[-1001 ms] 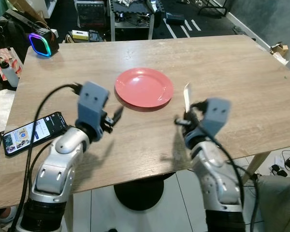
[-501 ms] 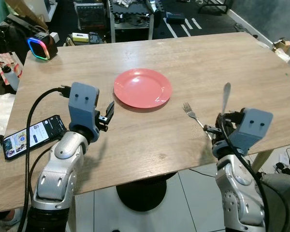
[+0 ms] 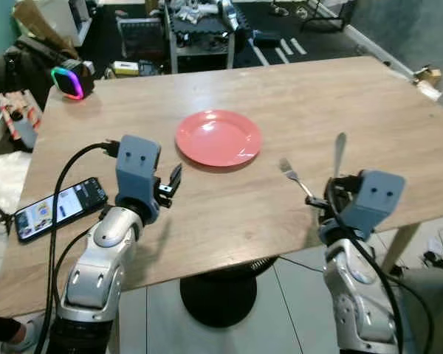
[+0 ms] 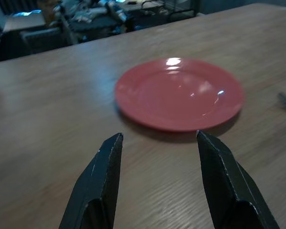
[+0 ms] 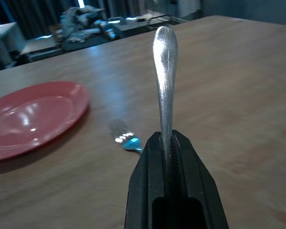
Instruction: Setting the table
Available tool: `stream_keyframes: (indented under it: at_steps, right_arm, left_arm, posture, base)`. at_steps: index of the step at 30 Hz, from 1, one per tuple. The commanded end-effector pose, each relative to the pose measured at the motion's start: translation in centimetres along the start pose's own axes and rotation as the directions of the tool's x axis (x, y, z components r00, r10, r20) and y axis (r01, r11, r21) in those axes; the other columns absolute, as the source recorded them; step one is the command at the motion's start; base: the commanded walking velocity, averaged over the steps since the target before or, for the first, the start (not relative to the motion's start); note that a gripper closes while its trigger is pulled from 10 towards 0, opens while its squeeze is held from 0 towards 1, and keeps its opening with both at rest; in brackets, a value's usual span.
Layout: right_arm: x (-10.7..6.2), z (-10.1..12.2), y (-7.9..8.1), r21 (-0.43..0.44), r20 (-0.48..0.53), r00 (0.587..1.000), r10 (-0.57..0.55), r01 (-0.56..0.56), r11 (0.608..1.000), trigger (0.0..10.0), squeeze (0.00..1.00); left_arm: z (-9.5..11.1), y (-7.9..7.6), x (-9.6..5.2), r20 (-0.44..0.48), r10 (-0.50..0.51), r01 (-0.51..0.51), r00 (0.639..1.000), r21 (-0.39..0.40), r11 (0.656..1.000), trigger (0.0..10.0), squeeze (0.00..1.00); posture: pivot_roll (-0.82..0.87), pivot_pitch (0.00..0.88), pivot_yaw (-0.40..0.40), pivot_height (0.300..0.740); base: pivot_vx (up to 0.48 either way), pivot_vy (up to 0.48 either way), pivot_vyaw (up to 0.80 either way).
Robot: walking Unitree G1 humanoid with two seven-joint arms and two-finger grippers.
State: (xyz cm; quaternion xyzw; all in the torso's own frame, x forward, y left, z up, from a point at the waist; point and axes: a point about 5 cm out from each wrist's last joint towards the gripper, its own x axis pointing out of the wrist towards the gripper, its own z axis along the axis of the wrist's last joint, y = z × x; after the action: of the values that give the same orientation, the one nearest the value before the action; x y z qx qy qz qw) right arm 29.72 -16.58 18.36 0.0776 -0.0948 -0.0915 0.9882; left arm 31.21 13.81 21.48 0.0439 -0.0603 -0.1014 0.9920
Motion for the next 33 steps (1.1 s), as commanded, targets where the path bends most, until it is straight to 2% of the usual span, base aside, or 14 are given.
stream_keyframes:
  at_steps: [1,17,25,33]
  right_arm:
    - [-0.11,-0.35,-0.62,-0.009,-0.008,1.0,-0.025,0.025,1.0,10.0,0.0]
    - [-0.3,-0.76,-0.79,-0.01,-0.026,0.999,-0.024,0.024,1.0,10.0,0.0]
    - [-0.28,-0.85,-0.79,-0.011,-0.029,0.999,-0.024,0.024,1.0,10.0,0.0]
    - [-0.24,-0.9,-0.82,-0.011,-0.03,0.999,-0.025,0.024,1.0,10.0,0.0]
  left_arm:
    - [-0.06,-0.21,0.17,0.0,-0.005,0.005,1.0,0.011,1.0,10.0,0.0]
    - [-0.32,-0.4,0.08,-0.004,-0.016,0.016,1.0,0.015,1.0,10.0,0.0]
    - [-0.33,-0.39,0.12,-0.004,-0.018,0.018,1.0,0.015,1.0,10.0,0.0]
    - [-0.29,-0.41,0.24,-0.002,-0.019,0.019,1.0,0.014,1.0,10.0,0.0]
  posture:
    - [-0.03,0.052,0.056,0.74]
    - [-0.03,0.067,0.054,0.74]
    - [-0.03,0.067,0.055,0.74]
    - [-0.04,0.065,0.054,0.74]
  base:
    - [0.0,0.0,-0.8]
    - [0.0,0.0,-0.15]
    - [0.0,0.0,-0.8]
    - [0.0,0.0,0.0]
